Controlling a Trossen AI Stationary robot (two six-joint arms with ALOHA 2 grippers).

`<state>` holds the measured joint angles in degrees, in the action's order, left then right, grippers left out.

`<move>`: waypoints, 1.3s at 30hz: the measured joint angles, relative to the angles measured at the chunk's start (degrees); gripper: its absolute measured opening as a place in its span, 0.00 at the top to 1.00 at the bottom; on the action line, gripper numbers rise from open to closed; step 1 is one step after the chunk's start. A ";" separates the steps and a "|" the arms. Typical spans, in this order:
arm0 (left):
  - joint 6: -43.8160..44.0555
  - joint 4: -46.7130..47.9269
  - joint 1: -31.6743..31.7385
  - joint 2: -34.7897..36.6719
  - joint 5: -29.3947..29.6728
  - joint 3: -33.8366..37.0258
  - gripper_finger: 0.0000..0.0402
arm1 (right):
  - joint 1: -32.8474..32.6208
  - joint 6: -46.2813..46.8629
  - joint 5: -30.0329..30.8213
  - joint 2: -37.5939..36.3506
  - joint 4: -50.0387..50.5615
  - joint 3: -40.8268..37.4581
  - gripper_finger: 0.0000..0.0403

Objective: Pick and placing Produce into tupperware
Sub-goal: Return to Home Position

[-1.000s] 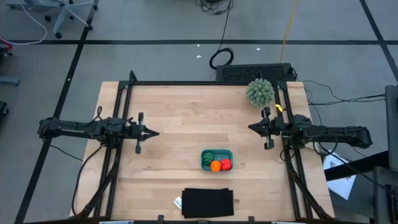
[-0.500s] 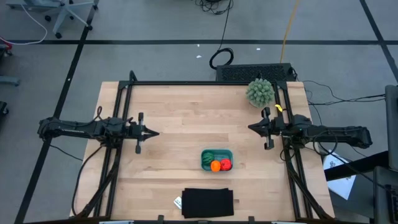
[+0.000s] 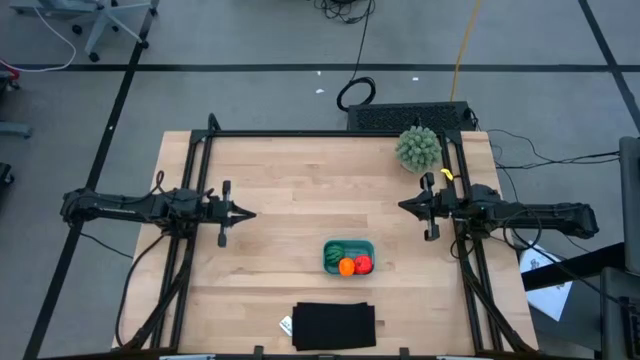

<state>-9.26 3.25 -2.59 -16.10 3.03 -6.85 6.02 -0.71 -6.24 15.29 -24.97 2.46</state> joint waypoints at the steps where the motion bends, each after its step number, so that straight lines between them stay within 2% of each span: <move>1: 0.01 0.00 0.00 0.00 0.00 0.00 0.98 | 0.00 0.00 0.00 0.00 0.00 0.02 1.00; 5: 0.01 -0.02 0.00 0.00 0.00 0.00 0.99 | 0.00 0.00 0.00 0.00 0.42 0.02 1.00; 10: 0.01 0.00 0.00 0.00 0.00 -0.02 0.96 | 0.00 0.00 0.00 -0.02 0.42 0.01 1.00; 16: -8.31 -0.02 0.00 0.00 0.03 -0.02 0.96 | 0.00 0.02 0.00 -0.02 0.41 0.01 1.00; 23: -6.87 -0.02 0.00 0.00 0.02 -0.02 1.00 | 0.00 0.02 0.00 -0.02 0.42 0.00 1.00; 31: -6.94 -0.02 0.00 0.00 0.02 -0.04 0.94 | 0.00 0.02 0.00 -0.02 0.42 0.02 1.00; 39: -6.99 -0.02 0.01 0.00 0.02 -0.04 0.94 | 0.00 0.02 0.00 -0.02 0.42 0.02 1.00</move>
<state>-16.25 3.22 -2.58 -16.10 3.05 -6.90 6.02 -0.69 -6.24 15.27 -24.56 2.48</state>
